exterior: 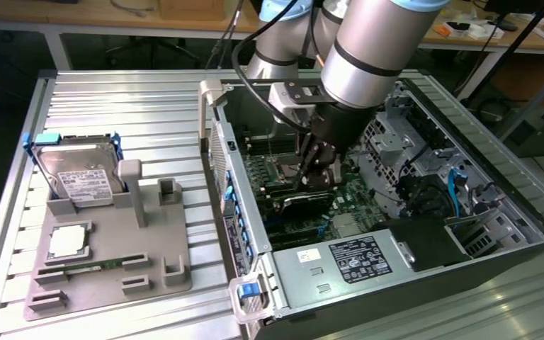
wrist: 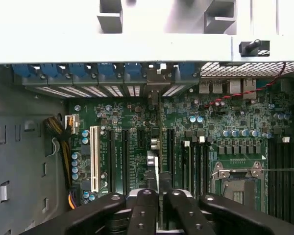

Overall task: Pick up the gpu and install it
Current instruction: 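Insert the gpu into the slot, then press down on the gpu until it lock into place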

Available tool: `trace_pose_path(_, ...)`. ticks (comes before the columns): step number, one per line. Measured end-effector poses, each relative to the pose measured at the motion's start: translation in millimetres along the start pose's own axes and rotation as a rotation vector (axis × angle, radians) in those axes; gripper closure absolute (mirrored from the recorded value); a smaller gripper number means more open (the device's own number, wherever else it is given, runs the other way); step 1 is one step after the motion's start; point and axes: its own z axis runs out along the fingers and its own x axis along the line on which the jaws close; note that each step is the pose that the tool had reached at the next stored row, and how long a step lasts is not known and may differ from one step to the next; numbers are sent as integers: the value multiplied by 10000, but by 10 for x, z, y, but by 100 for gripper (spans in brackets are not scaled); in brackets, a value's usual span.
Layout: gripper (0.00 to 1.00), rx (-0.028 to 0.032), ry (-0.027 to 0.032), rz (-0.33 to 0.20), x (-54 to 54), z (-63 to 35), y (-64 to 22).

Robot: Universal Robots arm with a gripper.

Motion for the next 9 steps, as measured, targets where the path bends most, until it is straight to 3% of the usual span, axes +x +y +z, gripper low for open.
trace_pose_path(1, 89, 0, 0, 0, 0, 0, 0)
trace_pose_path(9, 89, 0, 1, 0, 0, 0, 0)
